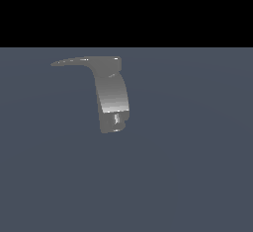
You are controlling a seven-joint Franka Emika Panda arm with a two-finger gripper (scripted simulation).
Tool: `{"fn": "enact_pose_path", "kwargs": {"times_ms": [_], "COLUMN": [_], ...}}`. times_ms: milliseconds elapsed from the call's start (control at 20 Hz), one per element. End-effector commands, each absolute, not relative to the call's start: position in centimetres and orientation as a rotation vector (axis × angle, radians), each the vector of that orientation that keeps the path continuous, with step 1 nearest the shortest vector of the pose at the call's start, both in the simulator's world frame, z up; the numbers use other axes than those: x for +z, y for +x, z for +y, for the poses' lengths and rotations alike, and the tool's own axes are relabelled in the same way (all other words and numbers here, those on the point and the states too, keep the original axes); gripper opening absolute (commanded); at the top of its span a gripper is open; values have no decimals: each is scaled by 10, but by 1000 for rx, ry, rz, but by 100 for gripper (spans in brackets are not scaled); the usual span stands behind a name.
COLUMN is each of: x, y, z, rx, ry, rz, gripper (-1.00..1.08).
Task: Turn on the faucet by rotating a designated handle.
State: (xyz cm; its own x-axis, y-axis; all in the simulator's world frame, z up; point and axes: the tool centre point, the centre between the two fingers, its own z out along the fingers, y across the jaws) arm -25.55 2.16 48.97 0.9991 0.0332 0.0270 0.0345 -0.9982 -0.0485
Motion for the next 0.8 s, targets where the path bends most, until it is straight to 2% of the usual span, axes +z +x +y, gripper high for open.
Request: {"fn": "enact_pose_path", "kwargs": {"times_ms": [0, 750], "x": [490, 472], "y": [-256, -246], "z": [22, 49], "rx": [-41, -37], "ry": [-3092, -3092], "rz": [-52, 124], "gripper": [-100, -100]}}
